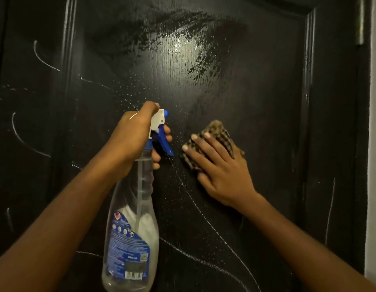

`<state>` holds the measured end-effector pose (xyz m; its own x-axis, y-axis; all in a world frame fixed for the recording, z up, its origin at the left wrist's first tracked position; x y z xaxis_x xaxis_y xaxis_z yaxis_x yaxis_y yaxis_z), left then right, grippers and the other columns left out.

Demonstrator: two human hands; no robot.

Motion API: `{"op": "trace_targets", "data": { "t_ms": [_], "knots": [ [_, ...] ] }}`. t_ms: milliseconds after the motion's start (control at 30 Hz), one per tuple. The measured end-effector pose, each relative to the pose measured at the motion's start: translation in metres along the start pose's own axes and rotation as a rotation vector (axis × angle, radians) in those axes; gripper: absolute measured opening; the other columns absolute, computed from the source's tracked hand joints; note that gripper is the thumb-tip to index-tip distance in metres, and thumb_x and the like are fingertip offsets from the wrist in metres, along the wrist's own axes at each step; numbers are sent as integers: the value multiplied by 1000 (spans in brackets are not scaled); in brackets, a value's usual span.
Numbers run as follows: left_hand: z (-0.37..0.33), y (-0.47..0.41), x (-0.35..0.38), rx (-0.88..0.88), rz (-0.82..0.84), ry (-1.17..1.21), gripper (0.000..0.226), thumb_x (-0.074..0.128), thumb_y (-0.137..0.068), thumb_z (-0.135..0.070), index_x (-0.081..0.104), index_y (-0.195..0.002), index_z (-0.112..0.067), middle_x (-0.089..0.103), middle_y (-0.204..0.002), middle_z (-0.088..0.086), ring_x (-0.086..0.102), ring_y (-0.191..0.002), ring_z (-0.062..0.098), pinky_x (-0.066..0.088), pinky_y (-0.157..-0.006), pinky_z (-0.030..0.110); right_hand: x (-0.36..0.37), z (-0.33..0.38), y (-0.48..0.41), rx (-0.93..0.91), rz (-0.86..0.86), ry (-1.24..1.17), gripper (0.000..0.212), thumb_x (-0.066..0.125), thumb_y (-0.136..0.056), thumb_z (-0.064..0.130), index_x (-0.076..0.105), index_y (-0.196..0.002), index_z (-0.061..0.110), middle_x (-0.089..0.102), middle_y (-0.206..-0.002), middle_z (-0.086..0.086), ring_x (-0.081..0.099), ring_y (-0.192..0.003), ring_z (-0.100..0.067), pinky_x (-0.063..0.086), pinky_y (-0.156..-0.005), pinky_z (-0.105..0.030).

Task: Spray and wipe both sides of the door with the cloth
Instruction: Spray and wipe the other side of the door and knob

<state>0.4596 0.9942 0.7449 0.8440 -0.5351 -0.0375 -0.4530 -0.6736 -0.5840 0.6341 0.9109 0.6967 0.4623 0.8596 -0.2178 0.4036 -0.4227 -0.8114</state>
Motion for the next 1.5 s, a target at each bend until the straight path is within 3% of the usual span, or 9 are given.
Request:
{"op": "trace_targets", "data": {
  "t_ms": [167, 433, 567, 767, 900, 1067, 1133, 1333, 1500],
  "knots": [
    [-1, 2, 9, 6, 55, -18, 58, 41, -98, -52, 71, -97, -2, 76, -91, 15, 53, -42, 19, 48, -44, 30, -21, -70, 19, 189, -44, 33, 64, 43, -95, 38, 29, -157, 35, 29, -165, 0, 24, -152, -21, 38, -109, -57],
    [3, 4, -19, -3, -40, -128, 58, 39, -99, -55, 70, -94, -6, 74, -90, 14, 56, -46, 18, 50, -44, 29, -38, -107, -76, 708, -221, -60, 63, 36, -98, 37, 25, -159, 35, 22, -167, 3, 12, -155, -20, 13, -122, -58],
    [5, 8, -51, 11, -141, -102, 55, 39, -100, -53, 70, -94, -8, 75, -89, 11, 56, -45, 19, 50, -43, 28, -24, -46, -98, 527, -206, -15, 62, 36, -99, 40, 26, -160, 33, 23, -167, 3, 15, -155, -18, 14, -121, -55],
    [5, 8, -73, 9, -142, -141, 55, 39, -100, -53, 71, -95, -8, 75, -91, 10, 55, -48, 21, 49, -41, 27, 22, 67, -8, -221, 99, 25, 65, 43, -97, 43, 25, -160, 37, 20, -168, 5, 13, -156, -16, 17, -122, -55],
    [8, 5, -84, -1, -116, -131, 56, 40, -100, -54, 70, -95, -7, 75, -90, 11, 54, -47, 20, 49, -41, 27, 3, -2, -28, -1, 11, 52, 62, 40, -98, 40, 27, -159, 38, 26, -166, 1, 21, -154, -21, 33, -113, -58],
    [9, -1, -95, -1, -85, -76, 57, 41, -99, -53, 71, -94, -4, 76, -88, 13, 52, -43, 20, 48, -41, 26, -24, -57, -113, 612, -206, -4, 61, 36, -99, 38, 26, -159, 36, 23, -167, 3, 14, -154, -18, 18, -120, -56],
    [9, -3, -97, 11, -67, -55, 58, 41, -99, -53, 71, -95, -3, 76, -88, 14, 52, -43, 20, 48, -41, 27, -17, -23, -138, 565, -213, 39, 61, 36, -99, 38, 28, -159, 34, 25, -166, 2, 16, -154, -19, 18, -121, -56],
    [9, -7, -99, 38, -11, -14, 58, 41, -100, -50, 71, -96, -1, 75, -90, 18, 53, -42, 19, 48, -41, 28, 19, 74, -74, -14, 14, 30, 63, 40, -99, 39, 25, -160, 34, 22, -168, 3, 13, -156, -18, 22, -117, -53],
    [8, -10, -96, 39, 22, -39, 58, 42, -99, -51, 70, -95, 0, 74, -91, 18, 52, -41, 19, 47, -41, 28, 1, 8, -40, 178, 24, 33, 65, 39, -96, 40, 22, -159, 39, 24, -167, 3, 15, -155, -17, 24, -115, -51]
  ]
}}
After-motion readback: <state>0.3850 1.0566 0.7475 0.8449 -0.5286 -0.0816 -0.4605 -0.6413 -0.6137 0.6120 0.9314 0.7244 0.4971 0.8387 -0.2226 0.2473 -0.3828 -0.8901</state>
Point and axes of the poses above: each hand's wrist, its own y-axis away from the middle knuckle, its own x-axis out of the palm, z = x × y, the point moved 8 cm from there along -y, towards the middle knuckle
